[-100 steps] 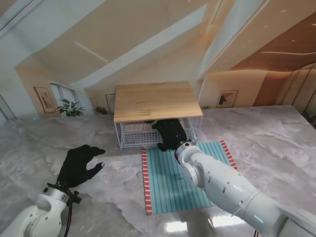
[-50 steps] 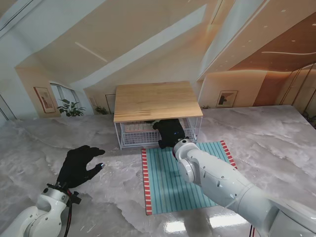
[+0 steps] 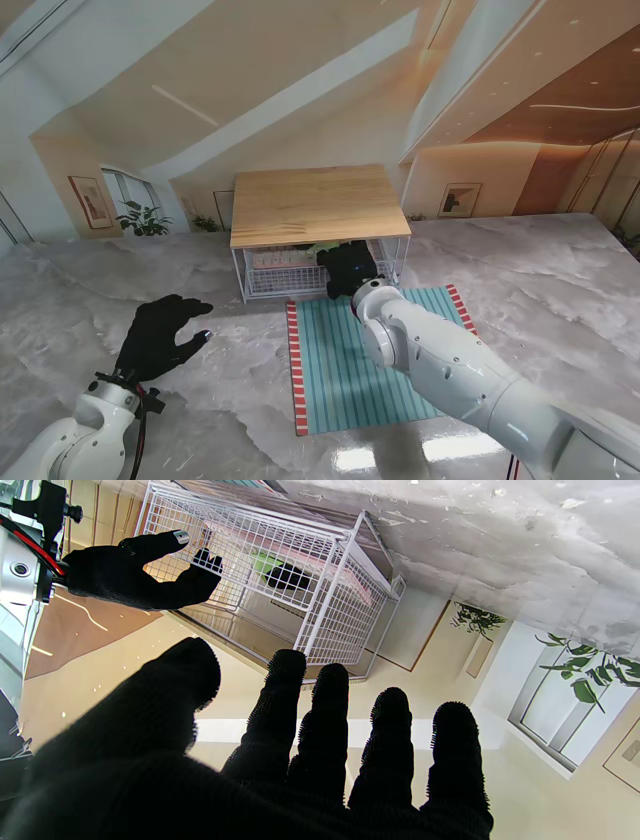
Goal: Unroll the mouse pad and set up the keyboard and mouse from the tabletop organizer
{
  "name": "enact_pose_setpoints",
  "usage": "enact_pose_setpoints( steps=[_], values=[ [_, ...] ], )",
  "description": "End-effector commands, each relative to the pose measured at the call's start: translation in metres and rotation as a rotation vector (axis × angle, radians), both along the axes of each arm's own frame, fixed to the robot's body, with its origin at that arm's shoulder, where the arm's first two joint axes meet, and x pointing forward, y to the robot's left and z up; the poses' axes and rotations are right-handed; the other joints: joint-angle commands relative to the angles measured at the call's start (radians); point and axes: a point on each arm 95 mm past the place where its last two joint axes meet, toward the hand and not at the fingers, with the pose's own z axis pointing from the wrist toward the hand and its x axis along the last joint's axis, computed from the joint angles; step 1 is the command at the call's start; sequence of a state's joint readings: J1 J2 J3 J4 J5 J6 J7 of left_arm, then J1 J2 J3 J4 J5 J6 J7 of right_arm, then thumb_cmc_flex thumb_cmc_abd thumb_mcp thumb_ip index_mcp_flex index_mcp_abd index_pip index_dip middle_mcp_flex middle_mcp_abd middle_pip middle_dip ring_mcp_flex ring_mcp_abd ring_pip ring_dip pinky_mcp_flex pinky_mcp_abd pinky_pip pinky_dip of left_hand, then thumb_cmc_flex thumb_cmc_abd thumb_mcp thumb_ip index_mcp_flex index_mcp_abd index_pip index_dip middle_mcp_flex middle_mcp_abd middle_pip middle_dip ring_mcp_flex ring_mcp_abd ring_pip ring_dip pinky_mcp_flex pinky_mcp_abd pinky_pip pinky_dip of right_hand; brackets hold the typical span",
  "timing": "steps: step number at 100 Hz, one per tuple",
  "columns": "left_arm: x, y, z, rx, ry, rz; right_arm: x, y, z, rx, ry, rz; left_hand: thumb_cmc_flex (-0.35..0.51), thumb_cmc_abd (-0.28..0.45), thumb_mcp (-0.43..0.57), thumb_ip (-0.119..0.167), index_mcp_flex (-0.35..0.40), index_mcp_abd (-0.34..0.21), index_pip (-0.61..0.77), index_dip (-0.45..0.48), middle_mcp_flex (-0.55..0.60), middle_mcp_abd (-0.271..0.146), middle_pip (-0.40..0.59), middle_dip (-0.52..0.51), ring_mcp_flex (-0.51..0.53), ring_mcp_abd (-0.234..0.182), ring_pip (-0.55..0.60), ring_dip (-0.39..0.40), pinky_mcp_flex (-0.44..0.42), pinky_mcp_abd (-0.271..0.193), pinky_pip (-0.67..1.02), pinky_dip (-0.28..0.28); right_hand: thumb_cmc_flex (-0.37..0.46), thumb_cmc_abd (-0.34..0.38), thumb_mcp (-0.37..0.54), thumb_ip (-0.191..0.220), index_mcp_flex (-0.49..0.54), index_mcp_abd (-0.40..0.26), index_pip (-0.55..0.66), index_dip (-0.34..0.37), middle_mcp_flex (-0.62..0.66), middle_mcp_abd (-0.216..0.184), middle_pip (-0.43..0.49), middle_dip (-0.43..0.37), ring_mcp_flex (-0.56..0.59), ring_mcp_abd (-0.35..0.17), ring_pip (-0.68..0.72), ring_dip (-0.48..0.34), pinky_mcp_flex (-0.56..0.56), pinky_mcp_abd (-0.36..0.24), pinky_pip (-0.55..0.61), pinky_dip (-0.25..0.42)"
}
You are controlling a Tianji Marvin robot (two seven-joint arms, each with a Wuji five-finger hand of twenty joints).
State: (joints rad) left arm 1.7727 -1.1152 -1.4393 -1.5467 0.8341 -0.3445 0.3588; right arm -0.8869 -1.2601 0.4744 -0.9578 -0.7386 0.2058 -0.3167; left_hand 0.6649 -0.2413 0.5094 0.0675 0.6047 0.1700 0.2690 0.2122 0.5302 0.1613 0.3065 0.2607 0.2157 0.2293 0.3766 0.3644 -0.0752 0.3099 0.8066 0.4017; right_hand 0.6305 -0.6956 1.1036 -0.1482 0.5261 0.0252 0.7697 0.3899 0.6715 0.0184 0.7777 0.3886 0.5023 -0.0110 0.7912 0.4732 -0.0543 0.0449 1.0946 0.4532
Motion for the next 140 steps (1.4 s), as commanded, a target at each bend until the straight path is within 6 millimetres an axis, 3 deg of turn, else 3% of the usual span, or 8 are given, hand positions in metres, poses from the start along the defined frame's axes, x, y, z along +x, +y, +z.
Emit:
enact_pose_setpoints(
  steps=[1, 13, 52, 140],
  values=[
    [-0.001, -0.003, -0.002, -0.001, 0.011, -0.012, -0.007, 0.002, -0.006, -0.009, 0.023, 0.013, -0.028, 0.007, -0.014, -0.003, -0.013, 0.004, -0.012, -0.012, -0.037, 0.004, -0.006, 0.000, -0.017, -0.030, -0.012, -0.007, -0.010, -0.023, -0.014, -0.011, 0.039, -0.020, 0.016, -0.030, 0.100, -0.060, 0.146, 0.003, 0.050, 0.018, 0.050, 0.014, 0.043, 0.020, 0.051, 0.029, -0.002, 0.025, 0.035, 0.048],
    [0.000, -0.003, -0.002, -0.003, 0.010, -0.014, -0.008, 0.001, -0.007, -0.011, 0.031, 0.016, -0.027, 0.006, -0.014, -0.003, -0.013, 0.003, -0.012, -0.011, -0.037, 0.002, -0.005, 0.000, -0.016, -0.030, -0.012, -0.007, -0.010, -0.023, -0.014, -0.011, 0.039, -0.035, 0.016, -0.037, 0.114, -0.058, 0.168, -0.001, 0.078, 0.038, 0.092, 0.016, 0.063, 0.035, 0.108, 0.054, 0.018, 0.043, 0.057, 0.096],
    [0.000, -0.003, -0.002, -0.008, 0.008, -0.016, -0.015, 0.002, -0.006, -0.012, 0.043, 0.033, -0.026, 0.007, -0.013, -0.003, -0.014, 0.004, -0.011, -0.011, -0.038, 0.001, -0.006, 0.000, -0.016, -0.031, -0.012, -0.007, -0.009, -0.023, -0.016, -0.012, 0.053, -0.074, 0.028, -0.045, 0.141, -0.053, 0.199, 0.006, 0.119, 0.058, 0.124, 0.011, 0.098, 0.053, 0.157, 0.074, 0.057, 0.070, 0.090, 0.145],
    [-0.001, -0.006, -0.003, -0.034, -0.003, -0.034, -0.048, 0.001, -0.010, -0.028, 0.085, 0.063, -0.029, 0.006, -0.013, -0.003, -0.014, 0.002, -0.011, -0.011, -0.037, 0.003, -0.006, 0.000, -0.014, -0.031, -0.013, -0.007, -0.009, -0.022, -0.023, -0.016, 0.044, -0.111, 0.035, -0.054, 0.191, -0.025, 0.207, -0.001, 0.181, 0.094, 0.138, 0.006, 0.153, 0.080, 0.195, 0.083, 0.088, 0.099, 0.098, 0.184]
  ],
)
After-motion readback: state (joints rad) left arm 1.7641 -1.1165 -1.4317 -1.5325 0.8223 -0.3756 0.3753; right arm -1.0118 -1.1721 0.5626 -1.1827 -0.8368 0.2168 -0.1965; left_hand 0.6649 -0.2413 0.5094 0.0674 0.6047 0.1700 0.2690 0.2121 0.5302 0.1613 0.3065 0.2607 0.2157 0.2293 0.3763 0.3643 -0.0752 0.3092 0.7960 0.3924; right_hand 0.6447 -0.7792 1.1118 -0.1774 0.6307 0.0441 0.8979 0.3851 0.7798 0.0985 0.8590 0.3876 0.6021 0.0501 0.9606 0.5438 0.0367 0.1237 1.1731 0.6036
